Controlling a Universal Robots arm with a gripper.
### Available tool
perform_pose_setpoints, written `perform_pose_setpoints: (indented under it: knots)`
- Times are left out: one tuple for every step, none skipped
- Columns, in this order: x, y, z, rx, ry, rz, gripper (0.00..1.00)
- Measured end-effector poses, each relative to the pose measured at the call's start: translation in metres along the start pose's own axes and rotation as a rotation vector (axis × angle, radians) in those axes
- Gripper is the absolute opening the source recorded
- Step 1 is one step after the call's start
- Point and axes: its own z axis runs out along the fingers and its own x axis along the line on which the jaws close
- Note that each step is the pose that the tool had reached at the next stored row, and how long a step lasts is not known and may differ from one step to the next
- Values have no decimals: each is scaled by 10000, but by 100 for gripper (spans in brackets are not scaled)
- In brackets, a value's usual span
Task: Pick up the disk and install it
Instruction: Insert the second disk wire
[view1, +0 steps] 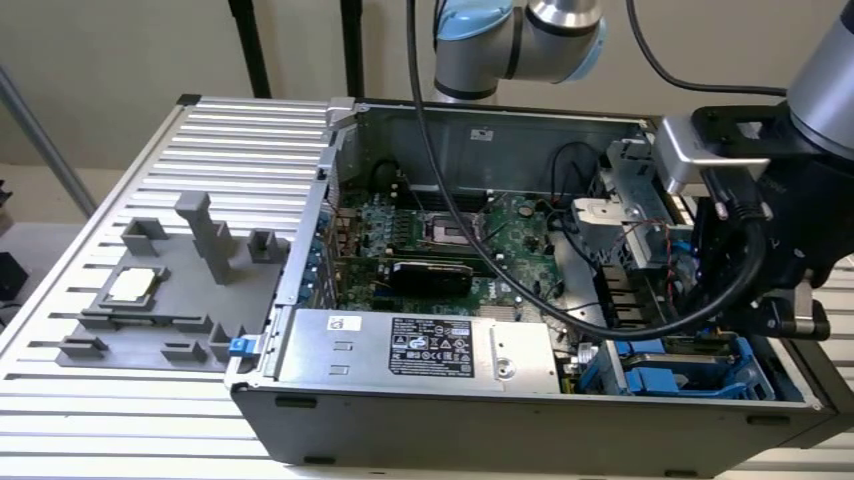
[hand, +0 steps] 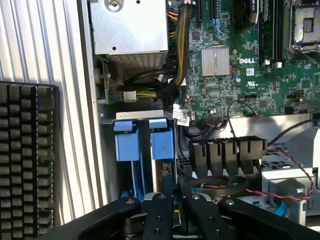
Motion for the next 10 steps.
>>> perform_pose_setpoints:
  knots:
    - [5,0,8,12,-19,-30,16]
    - [9,1,16,24,-35,-61,16]
    - [14,1,24,34,-50,-93,16]
    - [19,1,33,42,-64,-125,16]
    - [24,1,42,51,-78,-159,16]
    - [29,1,51,59,-91,-191,16]
    - [34,1,60,67,-105,-225,16]
    - [38,2,68,76,-119,-260,16]
    - [42,2,77,85,-132,-297,16]
    - [46,2,85,94,-146,-335,16]
